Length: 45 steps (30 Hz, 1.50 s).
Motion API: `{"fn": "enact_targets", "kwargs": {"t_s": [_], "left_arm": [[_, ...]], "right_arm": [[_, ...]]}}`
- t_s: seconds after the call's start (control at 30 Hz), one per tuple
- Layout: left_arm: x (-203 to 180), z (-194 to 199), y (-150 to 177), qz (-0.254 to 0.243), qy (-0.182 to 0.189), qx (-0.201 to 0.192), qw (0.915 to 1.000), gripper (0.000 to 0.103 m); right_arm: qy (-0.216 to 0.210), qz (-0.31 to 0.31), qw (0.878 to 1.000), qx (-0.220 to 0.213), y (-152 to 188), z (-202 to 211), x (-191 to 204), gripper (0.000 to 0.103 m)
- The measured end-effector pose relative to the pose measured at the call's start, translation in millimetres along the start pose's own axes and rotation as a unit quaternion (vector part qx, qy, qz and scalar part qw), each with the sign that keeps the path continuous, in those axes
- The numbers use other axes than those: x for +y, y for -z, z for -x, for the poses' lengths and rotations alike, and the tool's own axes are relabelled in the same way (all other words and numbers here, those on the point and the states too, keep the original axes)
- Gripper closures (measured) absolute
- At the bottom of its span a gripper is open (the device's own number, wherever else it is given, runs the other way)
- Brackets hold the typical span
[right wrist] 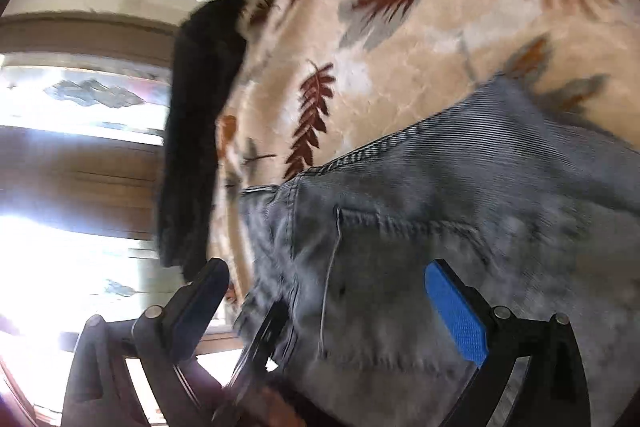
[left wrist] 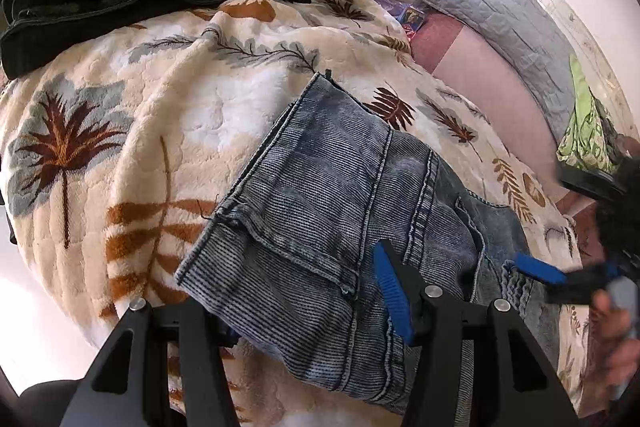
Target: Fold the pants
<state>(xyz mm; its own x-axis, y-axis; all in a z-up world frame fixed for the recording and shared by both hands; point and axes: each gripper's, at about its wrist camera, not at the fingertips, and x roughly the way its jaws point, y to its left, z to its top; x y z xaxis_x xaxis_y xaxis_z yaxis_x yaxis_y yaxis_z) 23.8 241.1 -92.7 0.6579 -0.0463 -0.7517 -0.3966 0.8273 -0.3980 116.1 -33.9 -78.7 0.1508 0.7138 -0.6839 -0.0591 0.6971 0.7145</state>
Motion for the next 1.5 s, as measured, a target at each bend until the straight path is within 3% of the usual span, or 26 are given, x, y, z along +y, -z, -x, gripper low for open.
{"fn": "enact_targets", "kwargs": {"t_s": [0.1,0.17,0.27,0.47,0.57,0.67,0.83,0.97,1.07,1.1,1.17,1.23,1.33,1.4,1.43,1.47,1.5], "left_arm": [[-2,2,-1,-0.005,-0.008,-0.007,0.9999,0.054],[-7,5,-3,-0.014,-0.014,-0.015,0.9997,0.072],[-20,13,-5,-0.037,-0.018,-0.035,0.9986,0.085],[-56,32,-11,-0.088,-0.042,-0.065,0.9931,0.091],[-99,54,-5,-0.155,-0.056,-0.104,0.9809,0.091],[-157,76,15,-0.245,-0.058,-0.144,0.9572,0.091],[-247,98,80,-0.378,-0.018,-0.171,0.9099,0.092],[-302,75,151,-0.467,0.015,-0.127,0.8747,0.092],[-318,21,197,-0.514,0.004,-0.038,0.8572,0.092],[-319,0,212,-0.534,-0.017,-0.005,0.8450,0.092],[-321,-1,231,-0.567,-0.038,-0.033,0.8222,0.086],[-323,6,225,-0.559,-0.006,-0.003,0.8291,0.072],[-321,24,207,-0.537,0.041,0.024,0.8425,0.067],[-308,49,183,-0.496,0.094,0.033,0.8627,0.062],[-302,60,172,-0.476,0.118,0.035,0.8711,0.051],[-288,76,153,-0.441,0.147,0.029,0.8851,0.041],[-276,86,139,-0.414,0.162,0.015,0.8955,0.037]], "right_arm": [[-0.017,-0.019,0.999,-0.032,20,43,-23,0.003],[-0.017,-0.033,0.998,-0.046,36,64,-44,0.003],[-0.012,-0.056,0.997,-0.059,57,78,-74,0.003],[-0.037,-0.078,0.993,-0.077,79,100,-118,0.003],[-0.059,-0.073,0.991,-0.094,87,121,-130,0.003],[-0.077,-0.070,0.988,-0.114,92,138,-140,0.003],[-0.100,-0.088,0.978,-0.163,105,178,-173,0.003],[-0.116,-0.120,0.965,-0.201,117,203,-205,0.003],[-0.128,-0.140,0.956,-0.224,125,219,-224,0.003],[-0.130,-0.146,0.954,-0.229,126,222,-229,0.003],[-0.131,-0.152,0.952,-0.233,128,226,-236,0.003],[-0.131,-0.152,0.952,-0.232,129,226,-238,0.003],[-0.124,-0.148,0.953,-0.234,127,225,-236,0.003],[-0.121,-0.138,0.954,-0.238,128,229,-228,0.003],[-0.122,-0.133,0.954,-0.239,129,228,-223,0.003],[-0.126,-0.127,0.954,-0.240,131,231,-218,0.003],[-0.132,-0.122,0.954,-0.239,133,231,-212,0.003]]}}
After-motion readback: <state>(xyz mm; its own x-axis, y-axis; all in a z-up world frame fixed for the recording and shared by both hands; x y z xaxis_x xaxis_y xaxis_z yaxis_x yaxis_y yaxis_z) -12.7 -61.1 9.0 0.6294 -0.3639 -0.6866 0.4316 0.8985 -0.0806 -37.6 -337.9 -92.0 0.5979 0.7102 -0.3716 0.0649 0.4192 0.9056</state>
